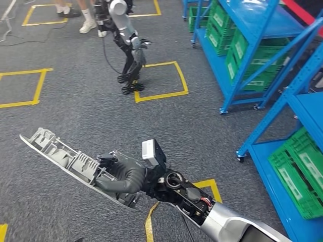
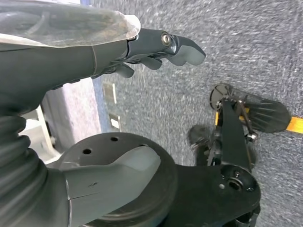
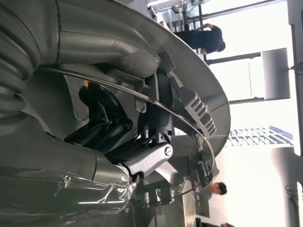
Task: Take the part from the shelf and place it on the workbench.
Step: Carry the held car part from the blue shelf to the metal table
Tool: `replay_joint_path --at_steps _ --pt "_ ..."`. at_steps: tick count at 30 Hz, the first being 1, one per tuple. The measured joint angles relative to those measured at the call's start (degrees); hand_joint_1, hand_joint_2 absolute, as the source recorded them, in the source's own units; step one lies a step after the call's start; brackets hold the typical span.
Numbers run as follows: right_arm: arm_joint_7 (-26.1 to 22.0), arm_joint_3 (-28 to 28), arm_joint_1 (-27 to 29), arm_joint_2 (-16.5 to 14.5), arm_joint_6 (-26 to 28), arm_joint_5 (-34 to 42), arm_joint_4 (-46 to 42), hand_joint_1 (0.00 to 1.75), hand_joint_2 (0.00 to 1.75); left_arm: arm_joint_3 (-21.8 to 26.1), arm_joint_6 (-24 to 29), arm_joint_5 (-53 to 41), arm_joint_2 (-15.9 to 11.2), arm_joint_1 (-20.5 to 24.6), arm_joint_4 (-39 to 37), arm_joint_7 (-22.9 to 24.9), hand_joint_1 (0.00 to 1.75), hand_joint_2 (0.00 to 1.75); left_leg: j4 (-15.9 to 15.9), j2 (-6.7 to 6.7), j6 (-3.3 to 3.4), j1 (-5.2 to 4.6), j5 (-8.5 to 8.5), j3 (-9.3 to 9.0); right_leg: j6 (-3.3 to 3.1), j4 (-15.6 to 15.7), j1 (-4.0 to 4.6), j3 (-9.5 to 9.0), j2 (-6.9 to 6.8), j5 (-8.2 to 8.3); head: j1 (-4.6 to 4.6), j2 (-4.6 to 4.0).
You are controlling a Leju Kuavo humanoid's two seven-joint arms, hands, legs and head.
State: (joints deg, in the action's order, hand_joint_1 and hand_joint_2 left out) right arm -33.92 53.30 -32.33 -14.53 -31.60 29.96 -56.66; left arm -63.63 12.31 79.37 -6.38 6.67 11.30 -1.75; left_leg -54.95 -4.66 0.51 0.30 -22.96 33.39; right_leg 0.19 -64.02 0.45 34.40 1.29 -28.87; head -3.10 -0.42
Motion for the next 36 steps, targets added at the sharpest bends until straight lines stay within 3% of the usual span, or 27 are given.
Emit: replay_joint_path --at_steps 2,3,5,6,8,10,12,13,14,16,18,20,22,24,26,27,28,30,32,34,36 --pt "0.15 0.08 -0.15 0.00 0.75 -0.07 0.08 1.75 1.75 0.01 0.00 -0.42 0.45 -0.02 0.00 0.39 0.00 1.75 0.00 -1.24 -0.25 0.10 0.20 0.17 -0.72 7.25 0.21 -3.21 2.14 2.84 0.04 0.00" --pt "0.22 0.08 -0.22 0.00 1.01 -0.09 0.10 1.75 1.75 0.02 0.01 -0.60 0.62 -0.10 0.00 0.51 0.00 1.75 0.05 -1.75 -0.48 0.24 0.36 0.34 -0.92 8.84 0.29 -3.86 2.74 3.23 0.10 0.00" --pt "0.33 0.10 -0.33 -0.02 1.26 -0.13 0.14 1.75 1.75 0.02 0.02 -0.76 0.79 -0.32 -0.01 0.60 0.00 1.75 0.36 -2.64 -1.13 0.41 0.73 0.59 -1.11 9.53 0.28 -4.11 2.05 3.48 0.28 0.00" --pt "0.46 0.12 -0.35 -0.03 1.44 -0.22 0.17 1.75 1.75 0.02 0.03 -0.83 0.84 -0.44 -0.01 0.63 0.00 1.75 0.24 -2.18 -1.33 0.37 0.63 0.74 -1.16 10.08 0.12 -4.33 1.48 3.79 0.31 0.00" --pt "0.77 0.16 -0.39 -0.06 2.15 -0.45 0.20 1.75 1.75 0.02 0.05 -1.07 0.90 -0.47 -0.02 0.70 0.00 1.75 -2.95 0.55 -1.71 0.18 -1.46 2.36 -1.37 11.27 -0.27 -4.77 0.12 4.47 0.26 0.00" --pt "1.21 0.16 -0.27 0.02 2.93 -0.79 0.21 1.75 1.75 0.02 0.08 -1.33 0.94 -0.36 -0.02 0.69 0.00 1.75 -10.57 3.21 -2.22 0.35 -5.40 6.01 -1.50 11.65 -0.28 -4.76 -1.36 4.69 0.20 0.00" --pt "1.83 0.16 0.02 0.15 3.49 -1.10 0.21 1.75 1.75 0.02 0.13 -1.42 0.93 -0.33 -0.02 0.48 0.00 1.75 -16.56 3.86 -2.89 0.72 -7.41 8.79 -1.44 11.62 -0.32 -4.62 -2.93 4.64 0.21 0.00" --pt "2.18 0.16 0.17 0.22 3.76 -1.28 0.20 1.75 1.75 0.02 0.18 -1.43 0.90 -0.36 -0.02 0.28 0.00 1.75 -16.58 4.07 -3.21 0.94 -6.90 8.67 -1.34 11.57 -0.37 -4.57 -3.67 4.58 0.21 0.00" --pt "2.54 0.17 0.27 0.29 3.98 -1.50 0.18 1.75 1.75 0.02 0.22 -1.44 0.85 -0.39 -0.02 0.03 0.00 1.75 -14.05 4.49 -3.51 1.16 -5.37 7.20 -1.15 11.41 -0.47 -4.54 -4.33 4.45 0.21 0.00" --pt "3.24 0.26 0.34 0.41 4.38 -1.88 -0.02 1.75 1.75 0.04 0.30 -1.39 0.83 -0.40 -0.02 -0.49 0.00 1.75 -5.50 6.74 -4.01 1.40 -1.88 2.34 -0.42 10.62 -0.51 -4.37 -5.44 3.90 0.19 0.00" --pt "3.79 0.46 0.29 0.48 4.74 -1.98 -0.37 1.75 1.75 0.09 0.30 -1.43 0.94 -0.26 -0.01 -0.83 0.00 1.75 -0.67 8.13 -3.50 1.31 -0.56 -0.16 0.37 9.70 -0.26 -4.17 -6.28 3.23 0.25 0.00" --pt "4.02 0.74 0.24 0.51 5.20 -1.91 -0.62 1.75 1.75 0.14 0.30 -1.71 0.99 -0.15 -0.02 -0.84 0.00 1.75 -0.55 7.16 -2.38 1.15 -0.70 0.06 0.84 9.41 -0.12 -4.25 -7.14 2.89 0.36 0.00" --pt "4.02 0.97 0.22 0.55 5.69 -1.75 -0.71 1.75 1.75 0.17 0.30 -2.19 0.98 -0.16 -0.02 -0.69 0.00 1.75 -0.61 6.05 -1.61 1.14 -0.66 0.18 1.44 8.47 -0.43 -4.07 -6.53 1.95 0.41 0.00" --pt "3.85 1.21 0.19 0.71 6.16 -1.58 -0.73 1.75 1.75 0.17 0.30 -2.71 0.88 -0.16 -0.02 -0.52 0.00 1.75 -0.53 4.99 -1.02 1.13 -0.49 0.22 1.93 3.26 -0.74 -1.92 -3.91 -1.25 0.46 0.00" --pt "3.55 1.46 0.25 1.10 6.54 -1.50 -0.72 1.75 1.75 0.17 0.30 -3.12 0.78 -0.11 -0.02 -0.44 0.00 1.75 -0.53 3.76 -0.67 0.91 -0.40 0.28 1.90 -4.92 -0.78 1.85 -2.08 -4.87 0.49 0.00" --pt "3.41 1.57 0.32 1.33 6.65 -1.50 -0.72 1.75 1.75 0.17 0.30 -3.23 0.72 -0.07 -0.02 -0.43 0.00 1.75 -0.53 3.02 -0.56 0.77 -0.37 0.31 1.76 -7.62 -0.77 3.21 -1.77 -5.50 0.49 0.00" --pt "3.28 1.67 0.41 1.53 6.69 -1.50 -0.71 1.75 1.75 0.17 0.30 -3.29 0.65 -0.05 -0.02 -0.43 0.00 1.75 -0.53 2.23 -0.50 0.65 -0.34 0.31 1.51 -8.11 -0.75 3.61 -1.57 -4.93 0.48 0.00" --pt "3.11 1.91 0.48 1.80 6.71 -1.50 -0.71 1.75 1.75 0.17 0.31 -3.22 0.50 -0.04 -0.02 -0.39 0.00 1.75 -0.53 0.58 -0.46 0.51 -0.26 0.30 0.69 -2.71 -0.54 1.45 -0.61 -1.10 0.48 0.00" --pt "2.87 2.14 0.49 1.95 6.61 -1.50 -0.71 1.75 1.75 0.17 0.33 -3.09 0.42 0.01 -0.02 -0.18 0.00 1.75 -0.59 -0.82 -0.59 0.46 -0.15 0.45 -0.21 4.94 -0.41 -1.78 1.98 2.21 0.49 0.00" --pt "2.40 2.26 0.52 2.02 6.57 -1.58 -0.67 1.75 1.75 0.17 0.39 -3.20 0.39 0.02 -0.02 0.24 0.00 1.75 -0.56 -1.93 -1.05 0.65 0.14 0.82 -0.48 8.12 -0.35 -3.09 3.38 2.91 0.50 0.00" --pt "1.92 2.26 0.59 2.03 6.88 -2.04 -0.62 1.75 1.75 0.17 0.46 -3.59 0.28 -0.13 -0.02 0.50 0.00 1.75 -0.36 -2.81 -1.68 0.88 0.41 1.10 -0.49 8.86 -0.44 -3.43 2.28 3.18 0.50 0.00"
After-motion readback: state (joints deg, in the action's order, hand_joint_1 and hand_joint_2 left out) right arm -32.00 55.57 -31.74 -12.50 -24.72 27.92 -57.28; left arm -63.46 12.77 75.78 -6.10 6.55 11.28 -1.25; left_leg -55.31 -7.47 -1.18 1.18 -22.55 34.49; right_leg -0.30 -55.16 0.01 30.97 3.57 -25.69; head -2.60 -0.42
